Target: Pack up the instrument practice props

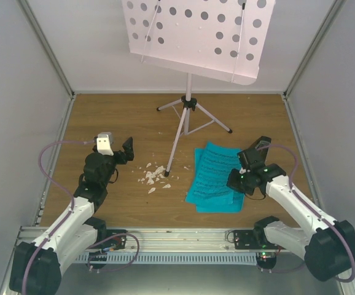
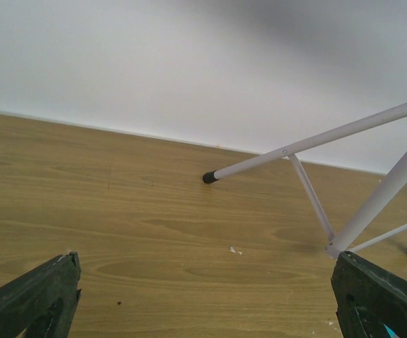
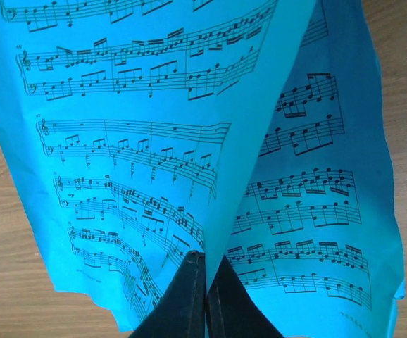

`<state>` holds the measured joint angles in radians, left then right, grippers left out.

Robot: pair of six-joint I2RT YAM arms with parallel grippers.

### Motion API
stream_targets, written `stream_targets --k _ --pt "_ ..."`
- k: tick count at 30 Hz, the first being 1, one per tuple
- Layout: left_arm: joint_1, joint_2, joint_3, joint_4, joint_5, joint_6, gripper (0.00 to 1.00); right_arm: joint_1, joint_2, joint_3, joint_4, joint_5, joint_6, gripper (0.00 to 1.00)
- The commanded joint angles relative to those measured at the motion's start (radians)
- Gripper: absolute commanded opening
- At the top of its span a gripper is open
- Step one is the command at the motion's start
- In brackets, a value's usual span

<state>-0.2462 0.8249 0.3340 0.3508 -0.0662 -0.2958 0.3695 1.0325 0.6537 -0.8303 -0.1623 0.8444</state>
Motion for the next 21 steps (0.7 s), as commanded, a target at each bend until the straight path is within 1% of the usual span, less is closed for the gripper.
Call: stream_targets --k 1,2,4,7,11,12,14,17,19,21 --pt "0.001 -0.014 -0.013 0.047 -0.021 0.012 0.97 -0.012 -0.001 -0.009 -0.01 0.029 -0.025 0.09" --pt "0.002 -0.013 -0.013 0.047 -0.021 0.012 0.97 -0.014 -0.004 -0.008 -0.014 0.039 -0.022 0.15" --pt "-0.001 -0.012 -0.012 0.046 -0.019 0.012 0.97 -0.014 -0.013 -0.002 -0.021 0.054 -0.015 0.23" --pt "0.001 -0.014 -0.012 0.045 -0.016 0.009 0.98 -0.016 -0.034 0.012 -0.032 0.083 -0.004 0.59" --pt "0.001 -0.031 -0.018 0.04 -0.012 0.004 0.97 -0.018 -0.069 0.064 -0.058 0.149 -0.006 0.94" --pt "0.0 -0.039 -0.021 0.037 -0.007 0.002 0.97 -0.017 -0.081 0.088 -0.067 0.173 -0.012 0.99" --pt "0.0 -0.051 -0.025 0.03 0.01 -0.006 0.97 -0.02 -0.105 0.142 -0.073 0.235 -0.032 1.0" --pt "-0.008 -0.049 -0.01 0.015 0.061 -0.011 0.94 -0.019 -0.123 0.224 -0.055 0.268 -0.082 1.0" --pt "-0.032 -0.036 0.009 0.011 0.134 -0.008 0.89 -0.02 -0.141 0.258 -0.005 0.254 -0.134 1.0" --pt "-0.08 -0.013 0.032 0.015 0.174 -0.006 0.85 -0.019 -0.177 0.261 0.106 0.205 -0.198 1.0"
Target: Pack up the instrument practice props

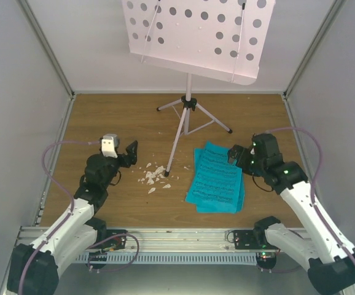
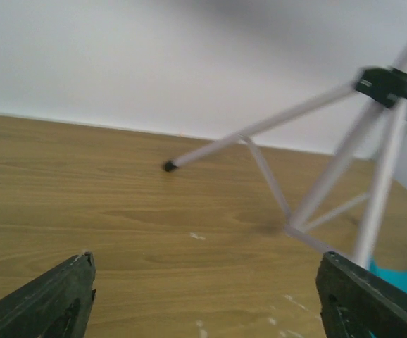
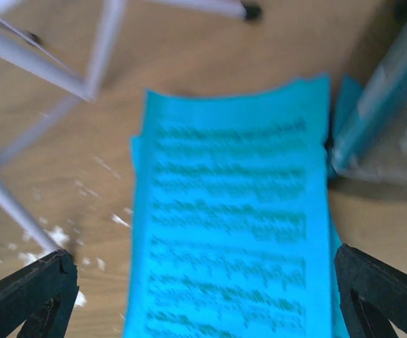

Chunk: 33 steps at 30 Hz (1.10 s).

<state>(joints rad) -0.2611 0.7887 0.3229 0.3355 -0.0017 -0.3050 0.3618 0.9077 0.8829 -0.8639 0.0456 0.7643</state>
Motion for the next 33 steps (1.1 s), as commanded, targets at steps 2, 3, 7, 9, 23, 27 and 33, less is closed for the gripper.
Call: stream_targets --k 2,3,7,9,23,27,33 --pt "-0.152 0.059 0.069 0.047 0.13 -0.001 0.83 -0.011 -0.095 -0.011 0.309 -0.093 -0.168 1.0" --pt "-0.192 0.081 0.083 0.06 0.138 -0.004 0.82 -0.011 -0.114 -0.046 0.41 -0.144 -0.187 1.0" --pt "-0.287 0.204 0.16 0.103 0.26 -0.03 0.81 -0.012 -0.144 -0.217 0.913 -0.241 -0.157 1.0" --pt "-0.291 0.272 0.22 0.089 0.361 -0.043 0.81 -0.011 -0.076 -0.231 1.039 -0.251 -0.154 0.96" --pt "-0.293 0.642 0.427 0.153 0.399 0.033 0.7 -0.012 0.391 0.043 1.123 -0.423 -0.304 0.68" --pt "-0.293 0.705 0.443 0.168 0.395 0.051 0.61 -0.011 0.461 0.091 1.138 -0.446 -0.372 0.59" --pt "-0.293 0.71 0.404 0.174 0.328 0.084 0.55 0.006 0.526 0.115 1.183 -0.477 -0.44 0.58"
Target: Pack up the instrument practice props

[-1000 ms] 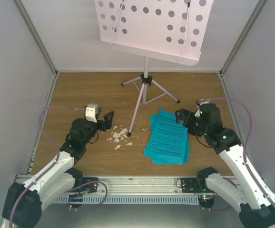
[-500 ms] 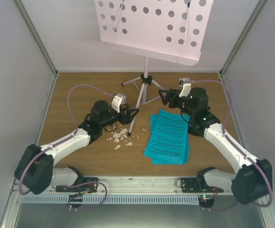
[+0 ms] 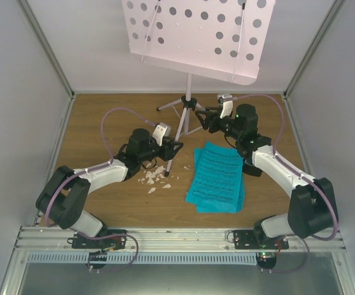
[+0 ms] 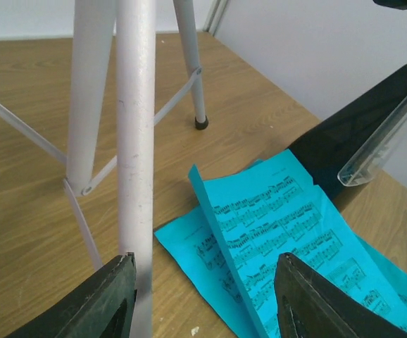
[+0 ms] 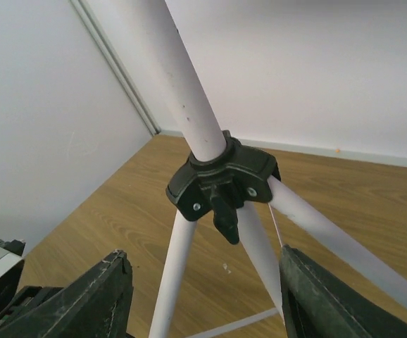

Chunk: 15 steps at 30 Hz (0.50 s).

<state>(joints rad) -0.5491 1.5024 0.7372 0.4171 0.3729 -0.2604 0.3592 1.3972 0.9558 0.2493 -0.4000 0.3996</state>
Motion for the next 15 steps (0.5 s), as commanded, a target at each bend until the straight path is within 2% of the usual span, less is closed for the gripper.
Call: stream_targets --k 1,5,10,12,15 --pt "-0.005 -0.002 -0.018 0.094 -0.053 0.044 0.55 0.013 0.051 0.053 0.063 -0.02 -0.085 0.57" --pt "-0.011 0.011 -0.053 0.102 -0.068 0.044 0.55 0.035 0.1 0.1 0.026 0.041 -0.106 0.5" --pt "-0.02 0.013 -0.131 0.128 -0.084 0.033 0.55 0.073 0.124 0.115 0.025 0.103 -0.138 0.49" --pt "-0.02 0.009 -0.152 0.131 -0.087 0.033 0.55 0.087 0.139 0.133 0.015 0.132 -0.16 0.44" --pt "-0.02 0.018 -0.174 0.137 -0.077 0.028 0.47 0.101 0.165 0.167 -0.01 0.167 -0.187 0.34"
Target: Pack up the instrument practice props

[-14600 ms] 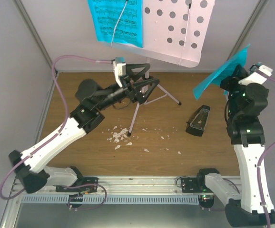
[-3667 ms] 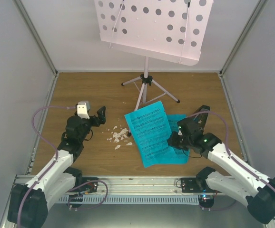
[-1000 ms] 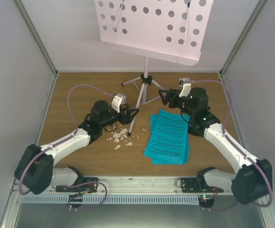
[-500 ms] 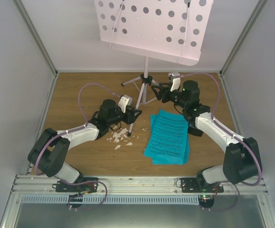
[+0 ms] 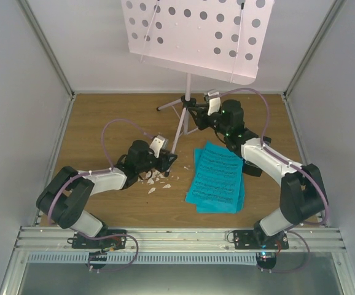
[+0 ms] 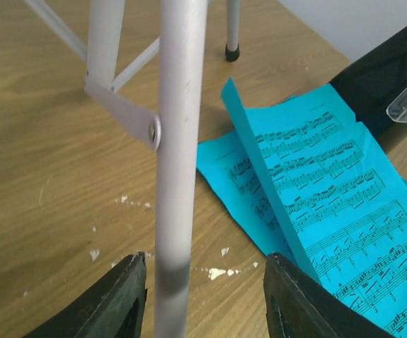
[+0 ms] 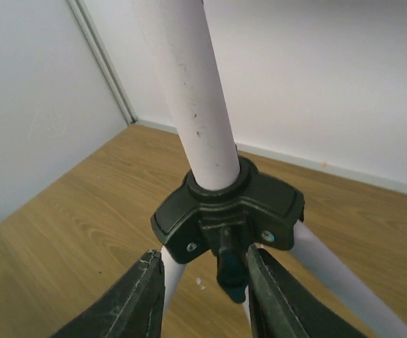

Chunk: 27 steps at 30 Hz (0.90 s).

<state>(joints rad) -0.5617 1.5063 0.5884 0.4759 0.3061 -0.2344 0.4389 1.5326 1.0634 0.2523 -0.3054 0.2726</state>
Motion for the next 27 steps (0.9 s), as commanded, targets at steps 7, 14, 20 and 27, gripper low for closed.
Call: stream_targets --k 7,14,20,27 --pt "-0.007 0.063 -0.036 0.059 -0.026 0.014 0.4 0.031 0.045 0.068 -0.03 0.165 -0.084 0.25" --pt "-0.007 0.111 -0.009 0.048 -0.029 0.029 0.31 0.033 0.046 0.063 -0.033 0.18 -0.151 0.19" --pt "-0.007 0.13 0.01 0.029 -0.033 0.037 0.2 0.046 0.035 0.061 -0.047 0.166 -0.311 0.11" --pt "-0.007 0.131 0.013 0.019 -0.035 0.038 0.1 0.087 0.028 0.049 -0.062 0.301 -0.552 0.08"
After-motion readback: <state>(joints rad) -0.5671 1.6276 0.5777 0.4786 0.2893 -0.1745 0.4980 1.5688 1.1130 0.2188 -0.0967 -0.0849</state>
